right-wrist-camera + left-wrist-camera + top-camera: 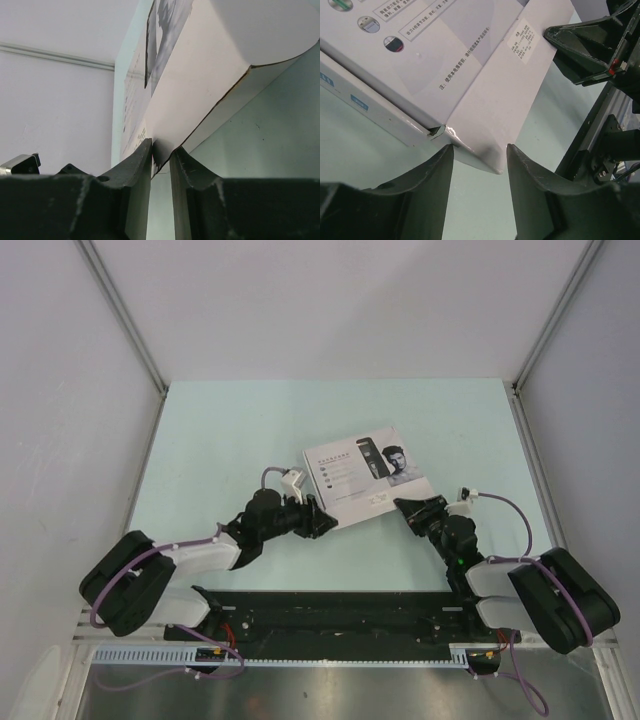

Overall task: Sort the hair-cutting tools
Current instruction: Close the storage box at the center of the board.

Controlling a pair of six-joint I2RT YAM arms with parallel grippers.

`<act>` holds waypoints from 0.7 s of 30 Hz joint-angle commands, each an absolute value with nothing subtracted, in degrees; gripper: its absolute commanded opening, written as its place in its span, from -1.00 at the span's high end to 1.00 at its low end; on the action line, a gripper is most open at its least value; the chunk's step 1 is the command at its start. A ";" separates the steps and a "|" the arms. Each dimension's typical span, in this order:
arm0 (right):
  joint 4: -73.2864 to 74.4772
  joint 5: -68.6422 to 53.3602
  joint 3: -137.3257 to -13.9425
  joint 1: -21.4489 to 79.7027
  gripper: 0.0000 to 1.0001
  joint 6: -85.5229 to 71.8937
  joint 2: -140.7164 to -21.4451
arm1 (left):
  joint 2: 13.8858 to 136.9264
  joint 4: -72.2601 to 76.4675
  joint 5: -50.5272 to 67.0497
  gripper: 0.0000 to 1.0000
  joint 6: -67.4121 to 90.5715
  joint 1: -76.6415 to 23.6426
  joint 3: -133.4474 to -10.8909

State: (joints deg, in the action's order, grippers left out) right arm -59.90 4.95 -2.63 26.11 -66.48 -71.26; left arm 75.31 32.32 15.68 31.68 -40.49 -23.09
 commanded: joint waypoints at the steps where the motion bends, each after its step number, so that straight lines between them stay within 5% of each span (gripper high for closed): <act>1: -62.75 5.45 1.32 26.46 0.52 -66.44 -72.77 | 76.29 35.24 16.44 -0.03 32.08 -41.22 -24.26; 21: -65.13 5.45 2.37 26.63 0.56 -66.36 -75.58 | 75.59 35.16 14.06 0.00 31.03 -41.22 -23.03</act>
State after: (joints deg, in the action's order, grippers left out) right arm -62.46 4.95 -2.63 26.11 -67.09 -74.67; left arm 75.94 32.42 14.83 31.51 -40.60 -23.05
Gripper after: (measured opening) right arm 0.230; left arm 0.507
